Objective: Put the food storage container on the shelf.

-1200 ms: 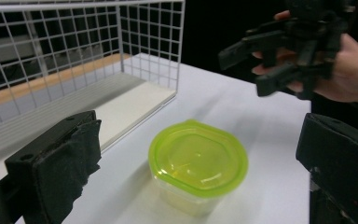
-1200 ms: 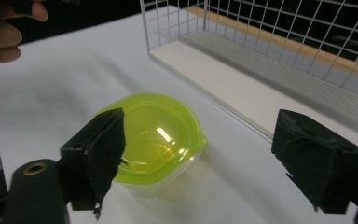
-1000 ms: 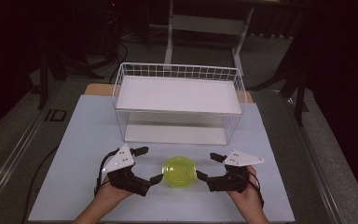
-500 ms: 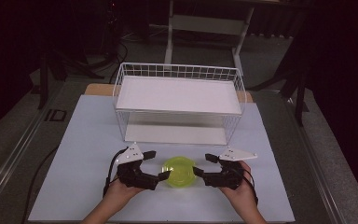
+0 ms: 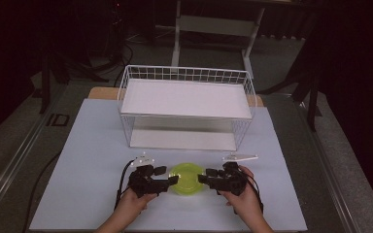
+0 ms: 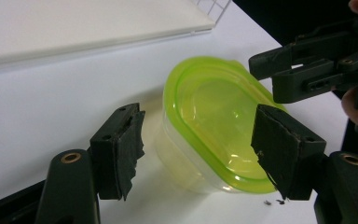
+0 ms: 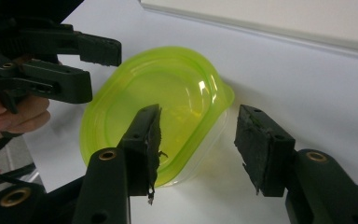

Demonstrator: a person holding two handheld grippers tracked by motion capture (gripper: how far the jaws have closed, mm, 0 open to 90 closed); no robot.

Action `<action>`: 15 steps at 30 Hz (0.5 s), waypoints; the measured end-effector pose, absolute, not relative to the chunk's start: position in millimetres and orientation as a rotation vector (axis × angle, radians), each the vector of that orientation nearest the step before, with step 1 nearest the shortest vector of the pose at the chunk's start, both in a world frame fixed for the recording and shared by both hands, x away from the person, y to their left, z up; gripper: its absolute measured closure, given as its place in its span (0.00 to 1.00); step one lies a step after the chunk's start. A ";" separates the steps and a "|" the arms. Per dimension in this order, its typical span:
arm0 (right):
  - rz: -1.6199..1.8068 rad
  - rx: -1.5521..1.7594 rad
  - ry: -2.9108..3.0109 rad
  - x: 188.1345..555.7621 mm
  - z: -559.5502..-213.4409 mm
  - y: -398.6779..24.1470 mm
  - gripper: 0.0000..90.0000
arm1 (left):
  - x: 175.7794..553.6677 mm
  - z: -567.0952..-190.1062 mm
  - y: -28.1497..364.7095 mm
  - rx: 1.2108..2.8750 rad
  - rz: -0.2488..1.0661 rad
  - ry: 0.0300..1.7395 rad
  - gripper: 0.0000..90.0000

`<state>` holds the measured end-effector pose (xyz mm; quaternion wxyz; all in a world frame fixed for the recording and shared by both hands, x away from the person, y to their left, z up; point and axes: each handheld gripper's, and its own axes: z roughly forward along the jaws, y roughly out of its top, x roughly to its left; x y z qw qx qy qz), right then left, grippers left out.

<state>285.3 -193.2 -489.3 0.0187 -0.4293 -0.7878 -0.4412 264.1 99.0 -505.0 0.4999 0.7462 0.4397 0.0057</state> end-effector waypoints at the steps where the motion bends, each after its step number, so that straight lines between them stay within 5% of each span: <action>1: -1.370 -1.333 -2.446 285.3 -489.3 -193.2 0.56 | 265.2 -506.6 99.1 1.805 -0.025 1.062 0.41; 3: -1.349 -1.342 -2.435 284.8 -492.3 -192.0 0.60 | 264.5 -508.3 98.6 1.806 -0.040 1.057 0.53; 15: -1.321 -1.359 -2.434 276.6 -492.6 -190.5 0.80 | 255.4 -506.4 101.3 1.798 -0.128 1.084 0.77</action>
